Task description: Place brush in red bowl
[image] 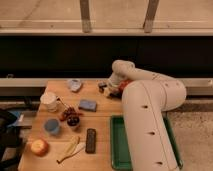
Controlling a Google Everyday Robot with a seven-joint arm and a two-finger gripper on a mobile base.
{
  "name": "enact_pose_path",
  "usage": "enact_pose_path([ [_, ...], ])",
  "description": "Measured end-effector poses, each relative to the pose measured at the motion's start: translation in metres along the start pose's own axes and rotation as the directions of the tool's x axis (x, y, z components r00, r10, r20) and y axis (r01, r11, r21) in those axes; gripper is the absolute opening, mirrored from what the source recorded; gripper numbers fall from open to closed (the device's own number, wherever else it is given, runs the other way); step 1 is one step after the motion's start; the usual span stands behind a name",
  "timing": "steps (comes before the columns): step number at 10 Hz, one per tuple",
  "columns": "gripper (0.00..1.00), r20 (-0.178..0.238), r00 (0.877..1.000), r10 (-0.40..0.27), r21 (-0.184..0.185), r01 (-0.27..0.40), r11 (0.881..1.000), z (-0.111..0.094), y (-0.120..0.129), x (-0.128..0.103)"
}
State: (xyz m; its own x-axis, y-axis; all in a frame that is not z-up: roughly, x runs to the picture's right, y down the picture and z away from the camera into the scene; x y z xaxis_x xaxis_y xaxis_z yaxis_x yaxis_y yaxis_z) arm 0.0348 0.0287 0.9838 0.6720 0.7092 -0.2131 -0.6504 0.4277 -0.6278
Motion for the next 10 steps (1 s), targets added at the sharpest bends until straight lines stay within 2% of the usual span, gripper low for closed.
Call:
enact_pose_path([
  [2,0.04,-0.004,1.0,0.001,-0.002,-0.001,1.0,0.0,0.001,0.001],
  [3,0.0,-0.005,1.0,0.001,-0.003,-0.001,1.0,0.001,0.001,0.001],
  [6,0.0,-0.008,0.999,-0.032,-0.024,0.032,0.999,0.002,0.014,0.0],
  [7,0.0,-0.009,0.998,-0.056,-0.019,0.056,0.998,-0.003,0.019,-0.006],
  [9,0.0,0.019,0.996,-0.087,-0.017,0.087,0.996,-0.019,0.025,-0.016],
  [10,0.0,0.05,0.995,-0.091,-0.031,0.093,0.995,-0.029,0.028,-0.02],
])
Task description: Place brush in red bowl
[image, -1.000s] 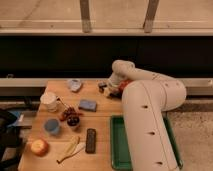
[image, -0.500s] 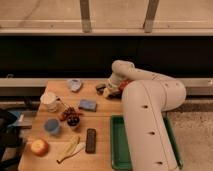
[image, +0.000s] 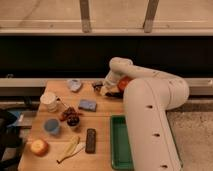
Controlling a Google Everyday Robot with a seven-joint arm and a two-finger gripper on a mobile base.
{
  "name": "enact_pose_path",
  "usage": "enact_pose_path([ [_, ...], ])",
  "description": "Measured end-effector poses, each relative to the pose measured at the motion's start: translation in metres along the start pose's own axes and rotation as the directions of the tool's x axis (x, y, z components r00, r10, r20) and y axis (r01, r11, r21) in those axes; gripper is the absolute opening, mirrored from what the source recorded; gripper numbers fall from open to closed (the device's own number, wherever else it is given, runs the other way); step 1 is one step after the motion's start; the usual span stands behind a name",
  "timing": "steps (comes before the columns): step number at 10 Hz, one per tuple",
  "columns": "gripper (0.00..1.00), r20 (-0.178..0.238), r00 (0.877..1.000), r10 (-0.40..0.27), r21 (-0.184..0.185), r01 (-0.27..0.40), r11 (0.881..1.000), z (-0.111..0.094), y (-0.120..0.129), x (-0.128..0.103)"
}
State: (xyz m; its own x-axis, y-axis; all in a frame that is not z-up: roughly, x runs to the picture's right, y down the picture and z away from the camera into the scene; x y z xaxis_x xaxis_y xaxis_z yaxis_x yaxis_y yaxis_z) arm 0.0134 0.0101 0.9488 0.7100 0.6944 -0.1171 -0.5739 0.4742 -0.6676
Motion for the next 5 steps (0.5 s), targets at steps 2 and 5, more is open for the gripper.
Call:
enact_pose_path([
  [2,0.0,0.01,1.0,-0.005,-0.022,0.005,1.0,-0.021,0.005,-0.008],
  [5,0.0,-0.029,0.999,-0.035,-0.023,0.035,0.999,-0.062,0.02,-0.026],
])
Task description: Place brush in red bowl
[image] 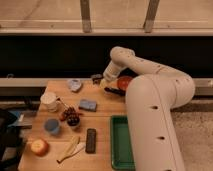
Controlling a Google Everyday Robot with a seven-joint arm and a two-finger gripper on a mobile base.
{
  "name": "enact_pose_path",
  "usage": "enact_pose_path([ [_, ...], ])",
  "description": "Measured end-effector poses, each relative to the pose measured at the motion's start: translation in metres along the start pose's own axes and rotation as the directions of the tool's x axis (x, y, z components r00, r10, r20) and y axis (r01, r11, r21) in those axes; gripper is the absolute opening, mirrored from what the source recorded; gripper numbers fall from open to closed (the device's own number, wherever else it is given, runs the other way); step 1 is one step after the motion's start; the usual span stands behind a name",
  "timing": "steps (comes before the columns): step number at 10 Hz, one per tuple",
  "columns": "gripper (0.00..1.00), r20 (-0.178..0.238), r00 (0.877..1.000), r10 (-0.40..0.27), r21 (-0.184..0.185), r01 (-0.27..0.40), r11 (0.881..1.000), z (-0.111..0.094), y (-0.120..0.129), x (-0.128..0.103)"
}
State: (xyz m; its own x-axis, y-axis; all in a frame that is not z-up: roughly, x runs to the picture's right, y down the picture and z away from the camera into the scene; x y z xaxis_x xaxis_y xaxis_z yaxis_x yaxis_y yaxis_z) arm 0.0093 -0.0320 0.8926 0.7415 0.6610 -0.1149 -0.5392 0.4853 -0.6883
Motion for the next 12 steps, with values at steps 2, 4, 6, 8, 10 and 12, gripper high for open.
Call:
enact_pose_path([
  [2,0.0,-0.006,1.0,-0.018,0.025,0.018,1.0,-0.031,0.009,-0.01],
  [4,0.0,0.001,1.0,-0.028,0.058,0.028,0.998,-0.055,0.013,-0.015],
  [6,0.0,0.004,1.0,-0.022,0.094,0.021,0.995,-0.069,0.011,-0.013],
  [8,0.0,0.014,1.0,0.023,0.122,-0.024,0.992,-0.085,-0.003,0.009],
  [10,0.0,0.04,0.996,0.084,0.12,-0.088,0.989,-0.097,-0.019,0.036],
  [12,0.0,0.051,0.988,0.147,0.114,-0.152,0.982,-0.103,-0.038,0.066],
])
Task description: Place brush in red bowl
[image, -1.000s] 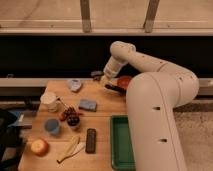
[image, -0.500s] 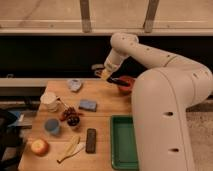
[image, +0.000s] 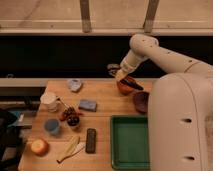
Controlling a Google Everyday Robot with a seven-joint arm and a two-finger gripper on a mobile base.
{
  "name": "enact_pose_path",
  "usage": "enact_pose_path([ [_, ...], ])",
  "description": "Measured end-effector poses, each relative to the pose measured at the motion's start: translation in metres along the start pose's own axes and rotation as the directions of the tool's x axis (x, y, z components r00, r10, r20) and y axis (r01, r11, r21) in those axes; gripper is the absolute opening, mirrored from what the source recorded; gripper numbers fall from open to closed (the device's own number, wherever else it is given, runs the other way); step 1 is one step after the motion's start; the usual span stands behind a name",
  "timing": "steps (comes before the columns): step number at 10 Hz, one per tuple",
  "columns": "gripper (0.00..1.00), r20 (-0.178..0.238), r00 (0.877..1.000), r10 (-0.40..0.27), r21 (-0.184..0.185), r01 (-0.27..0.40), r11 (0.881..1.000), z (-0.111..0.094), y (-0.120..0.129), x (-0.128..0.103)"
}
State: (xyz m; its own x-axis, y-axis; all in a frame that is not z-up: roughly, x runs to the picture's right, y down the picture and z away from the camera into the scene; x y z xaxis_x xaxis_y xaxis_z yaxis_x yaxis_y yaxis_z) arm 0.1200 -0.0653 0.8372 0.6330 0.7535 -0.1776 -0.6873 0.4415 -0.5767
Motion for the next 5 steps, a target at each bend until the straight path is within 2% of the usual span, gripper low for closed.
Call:
enact_pose_path([
  [2,0.0,-0.021,0.998,0.062,-0.012,-0.062,0.998,0.014,-0.017,0.015],
  [5,0.0,-0.077,0.989,0.127,-0.039,-0.13,0.991,0.044,-0.029,0.028],
])
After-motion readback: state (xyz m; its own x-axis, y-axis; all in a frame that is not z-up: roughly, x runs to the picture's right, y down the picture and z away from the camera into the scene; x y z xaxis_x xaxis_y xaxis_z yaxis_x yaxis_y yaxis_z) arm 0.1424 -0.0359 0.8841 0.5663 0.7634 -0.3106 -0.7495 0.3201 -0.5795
